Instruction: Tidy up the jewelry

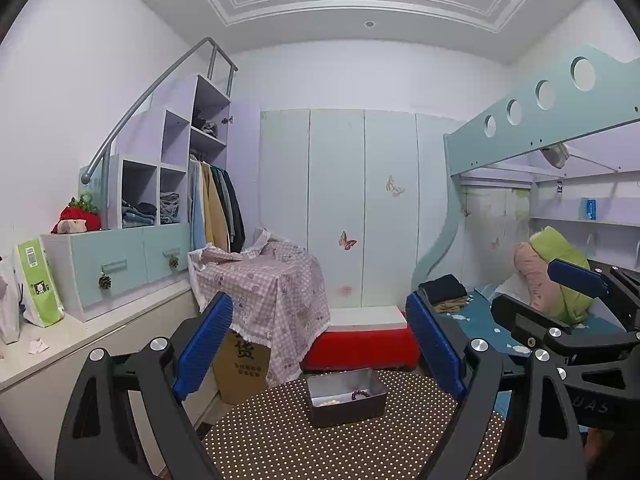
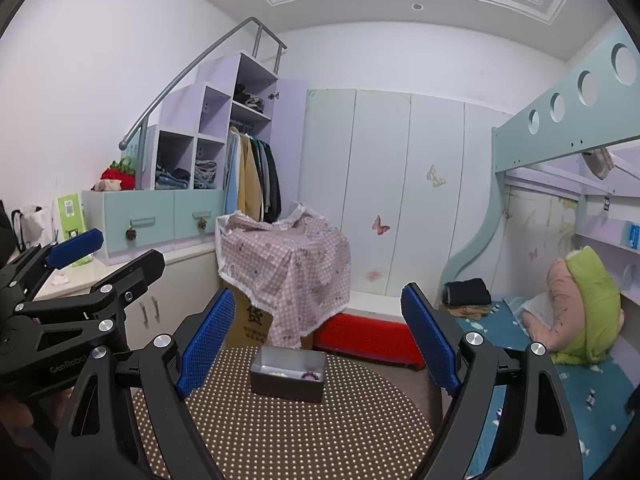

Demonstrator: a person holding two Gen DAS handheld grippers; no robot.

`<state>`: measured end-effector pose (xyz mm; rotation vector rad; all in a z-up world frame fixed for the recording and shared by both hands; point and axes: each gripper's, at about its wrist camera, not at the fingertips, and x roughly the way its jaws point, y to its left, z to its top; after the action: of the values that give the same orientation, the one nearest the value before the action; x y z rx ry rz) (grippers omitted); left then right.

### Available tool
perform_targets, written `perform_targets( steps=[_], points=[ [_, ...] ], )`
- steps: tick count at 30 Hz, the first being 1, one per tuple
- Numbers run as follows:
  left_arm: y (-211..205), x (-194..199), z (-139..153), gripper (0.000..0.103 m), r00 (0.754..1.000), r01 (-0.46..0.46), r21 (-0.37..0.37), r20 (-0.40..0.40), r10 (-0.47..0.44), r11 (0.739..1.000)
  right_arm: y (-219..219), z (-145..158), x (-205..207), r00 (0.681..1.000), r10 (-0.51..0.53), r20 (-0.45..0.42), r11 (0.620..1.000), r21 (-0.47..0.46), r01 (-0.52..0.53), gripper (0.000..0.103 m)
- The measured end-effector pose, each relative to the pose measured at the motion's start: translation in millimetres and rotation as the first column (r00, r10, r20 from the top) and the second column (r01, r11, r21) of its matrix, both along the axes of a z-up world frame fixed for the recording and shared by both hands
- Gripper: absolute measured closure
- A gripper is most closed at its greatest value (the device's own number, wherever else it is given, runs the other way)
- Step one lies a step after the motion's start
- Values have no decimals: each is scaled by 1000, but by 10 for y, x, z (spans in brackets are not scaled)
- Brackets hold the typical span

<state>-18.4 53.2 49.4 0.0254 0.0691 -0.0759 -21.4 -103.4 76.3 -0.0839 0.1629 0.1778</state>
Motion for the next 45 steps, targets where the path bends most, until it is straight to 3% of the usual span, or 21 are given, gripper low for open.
perform_targets(
  steps=[45],
  points=[
    [2, 37, -8, 17, 1000, 0, -1, -4, 0, 1000, 9, -40, 64, 1000, 9, -12, 1000, 4, -9, 21]
  ],
)
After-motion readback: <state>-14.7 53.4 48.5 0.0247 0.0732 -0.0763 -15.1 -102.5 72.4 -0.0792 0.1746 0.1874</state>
